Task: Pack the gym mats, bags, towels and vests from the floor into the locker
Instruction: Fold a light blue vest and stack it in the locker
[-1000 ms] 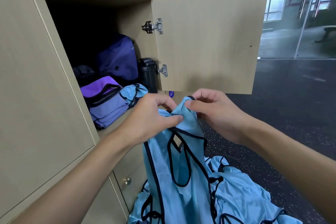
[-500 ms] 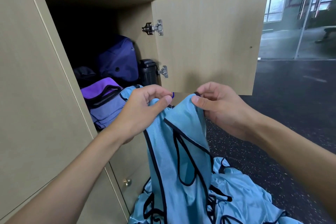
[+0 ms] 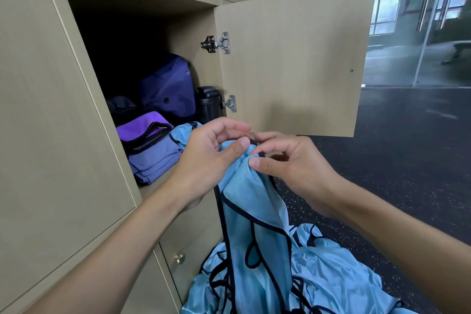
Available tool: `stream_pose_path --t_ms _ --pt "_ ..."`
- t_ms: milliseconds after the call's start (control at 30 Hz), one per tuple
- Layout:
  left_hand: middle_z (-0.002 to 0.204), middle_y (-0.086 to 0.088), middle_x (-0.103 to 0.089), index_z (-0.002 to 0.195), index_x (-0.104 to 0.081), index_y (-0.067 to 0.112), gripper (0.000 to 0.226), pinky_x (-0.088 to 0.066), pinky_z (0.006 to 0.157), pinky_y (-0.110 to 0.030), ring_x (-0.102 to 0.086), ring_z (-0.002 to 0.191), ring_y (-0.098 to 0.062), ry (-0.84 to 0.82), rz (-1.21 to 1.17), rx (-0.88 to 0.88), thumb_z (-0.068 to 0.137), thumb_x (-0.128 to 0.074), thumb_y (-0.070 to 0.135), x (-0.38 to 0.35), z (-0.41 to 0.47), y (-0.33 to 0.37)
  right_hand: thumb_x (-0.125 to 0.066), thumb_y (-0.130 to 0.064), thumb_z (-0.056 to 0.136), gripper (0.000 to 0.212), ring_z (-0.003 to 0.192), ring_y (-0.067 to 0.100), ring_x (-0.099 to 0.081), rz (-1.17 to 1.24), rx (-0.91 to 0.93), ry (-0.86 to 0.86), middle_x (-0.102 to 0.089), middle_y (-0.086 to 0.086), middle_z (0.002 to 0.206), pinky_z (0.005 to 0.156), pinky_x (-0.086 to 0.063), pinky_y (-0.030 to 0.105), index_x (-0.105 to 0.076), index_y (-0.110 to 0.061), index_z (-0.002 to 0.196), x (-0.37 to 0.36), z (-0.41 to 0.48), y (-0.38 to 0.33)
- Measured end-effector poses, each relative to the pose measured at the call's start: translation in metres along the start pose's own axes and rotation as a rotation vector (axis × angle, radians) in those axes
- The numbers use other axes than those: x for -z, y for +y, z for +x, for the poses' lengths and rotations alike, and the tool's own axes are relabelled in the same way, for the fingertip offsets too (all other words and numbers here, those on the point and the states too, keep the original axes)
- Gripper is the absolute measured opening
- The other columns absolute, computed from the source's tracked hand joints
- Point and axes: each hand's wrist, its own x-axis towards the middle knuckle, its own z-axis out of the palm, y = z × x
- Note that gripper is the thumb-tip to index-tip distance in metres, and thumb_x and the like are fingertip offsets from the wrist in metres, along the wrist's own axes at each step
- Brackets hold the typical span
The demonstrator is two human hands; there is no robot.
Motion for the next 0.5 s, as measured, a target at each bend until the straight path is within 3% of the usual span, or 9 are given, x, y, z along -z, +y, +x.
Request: stream_pose_path --t_ms 100,267,367,500 --pt "0.105 -0.002 -0.069 0.102 -0.069 0.016 0.017 -0.053 0.089 -0.030 -0.064 0.097 -0.012 0.017 0.025 -0.006 0.092 -0.066 0.003 0.001 0.000 -0.001 -0.075 -0.009 0.085 0.012 0.072 0.004 -0.062 0.024 -0.029 0.050 -0.071 -0.004 0.075 0.076 -0.050 0.023 -0.077 -0.017 0.077 -0.001 -0.001 0.001" --pt "0.094 -0.004 -0.068 0.101 -0.063 0.020 0.021 -0.051 0.083 -0.021 -0.064 0.088 -0.008 -0.032 0.118 -0.001 0.091 -0.067 0.001 0.009 0.000 -0.002 -0.073 -0.009 0.087 0.011 0.075 0.011 -0.065 0.090 -0.064 0.232 -0.076 0.004 0.082 0.081 -0.056 0.034 -0.077 -0.017 0.080 0.002 0.003 0.001" --pt "0.075 -0.009 -0.062 0.093 -0.055 0.015 0.020 -0.044 0.068 -0.030 -0.053 0.071 -0.019 -0.098 0.194 -0.020 0.093 -0.062 -0.004 0.013 -0.001 0.000 -0.073 -0.010 0.088 0.013 0.075 0.013 -0.064 0.101 -0.070 0.268 -0.076 0.009 0.086 0.082 -0.057 0.037 -0.077 -0.019 0.079 0.003 0.004 0.000" --pt "0.068 0.002 -0.060 0.079 -0.067 0.022 0.029 -0.036 0.058 -0.021 -0.044 0.062 -0.012 -0.067 0.344 -0.049 0.094 -0.058 -0.002 0.011 0.001 0.000 -0.073 -0.010 0.088 0.017 0.073 0.012 -0.063 0.082 -0.066 0.286 -0.076 0.008 0.084 0.081 -0.056 0.037 -0.076 -0.021 0.076 0.003 0.005 0.000"
